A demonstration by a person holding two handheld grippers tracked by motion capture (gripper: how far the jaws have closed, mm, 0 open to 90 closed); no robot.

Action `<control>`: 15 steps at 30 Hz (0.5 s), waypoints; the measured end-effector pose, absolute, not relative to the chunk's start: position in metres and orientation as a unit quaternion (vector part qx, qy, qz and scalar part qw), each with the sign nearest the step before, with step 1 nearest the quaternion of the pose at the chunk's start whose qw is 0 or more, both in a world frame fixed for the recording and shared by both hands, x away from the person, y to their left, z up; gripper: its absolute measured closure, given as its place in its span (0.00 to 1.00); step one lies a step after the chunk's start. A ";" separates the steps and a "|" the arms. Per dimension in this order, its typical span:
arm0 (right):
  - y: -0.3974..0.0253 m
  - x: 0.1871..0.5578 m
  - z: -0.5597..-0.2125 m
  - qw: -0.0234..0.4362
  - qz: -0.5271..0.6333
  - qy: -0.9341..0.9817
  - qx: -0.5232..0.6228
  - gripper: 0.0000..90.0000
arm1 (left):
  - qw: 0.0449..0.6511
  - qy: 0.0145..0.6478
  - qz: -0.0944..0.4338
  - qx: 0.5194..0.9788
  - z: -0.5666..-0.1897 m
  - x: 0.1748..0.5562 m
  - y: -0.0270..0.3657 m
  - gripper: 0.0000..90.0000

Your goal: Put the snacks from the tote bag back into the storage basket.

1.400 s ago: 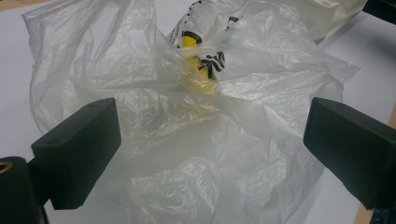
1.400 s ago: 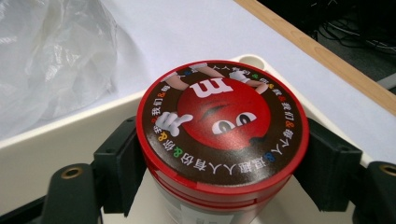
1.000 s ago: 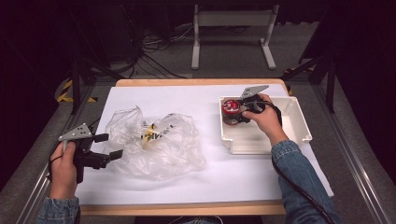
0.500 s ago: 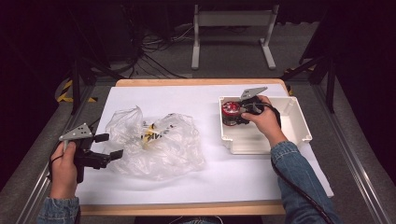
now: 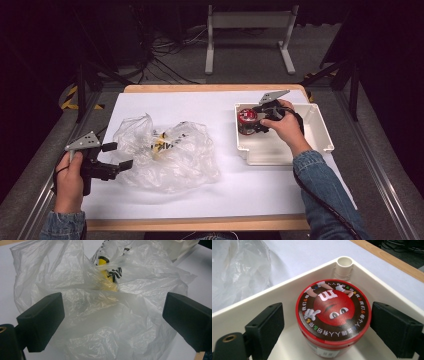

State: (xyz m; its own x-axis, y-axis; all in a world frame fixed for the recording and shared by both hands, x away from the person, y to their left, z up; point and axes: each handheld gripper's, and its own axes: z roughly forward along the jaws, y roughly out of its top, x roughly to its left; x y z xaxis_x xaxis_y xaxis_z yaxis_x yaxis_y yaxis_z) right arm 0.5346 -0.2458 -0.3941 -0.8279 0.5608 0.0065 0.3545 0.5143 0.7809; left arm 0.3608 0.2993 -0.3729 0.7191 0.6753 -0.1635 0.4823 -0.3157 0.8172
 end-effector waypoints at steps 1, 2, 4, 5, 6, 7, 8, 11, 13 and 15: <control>-0.247 0.533 -0.391 0.126 0.416 0.861 0.265 0.13 | 0.461 0.360 0.105 0.804 -0.373 0.361 0.299 0.05; -0.248 0.531 -0.387 0.126 0.418 0.860 0.265 0.13 | 0.461 0.357 0.104 0.806 -0.373 0.361 0.299 0.05; -0.250 0.526 -0.379 0.129 0.417 0.859 0.266 0.13 | 0.460 0.355 0.102 0.808 -0.374 0.362 0.298 0.05; -0.251 0.523 -0.376 0.131 0.418 0.860 0.263 0.13 | 0.459 0.355 0.103 0.808 -0.374 0.363 0.297 0.05; -0.252 0.520 -0.372 0.132 0.419 0.859 0.262 0.13 | 0.459 0.357 0.099 0.808 -0.374 0.362 0.296 0.05; -0.253 0.518 -0.369 0.133 0.420 0.859 0.262 0.13 | 0.459 0.352 0.102 0.810 -0.374 0.363 0.295 0.05; -0.254 0.514 -0.364 0.136 0.422 0.858 0.259 0.13 | 0.458 0.350 0.099 0.811 -0.374 0.364 0.295 0.05; -0.257 0.504 -0.354 0.128 0.425 0.858 0.260 0.13 | 0.458 0.350 0.097 0.811 -0.374 0.364 0.293 0.05; -0.259 0.496 -0.348 0.131 0.425 0.859 0.254 0.14 | 0.460 0.344 0.095 0.813 -0.373 0.364 0.293 0.04; -0.262 0.486 -0.341 0.133 0.426 0.859 0.251 0.14 | 0.462 0.342 0.091 0.813 -0.373 0.365 0.292 0.04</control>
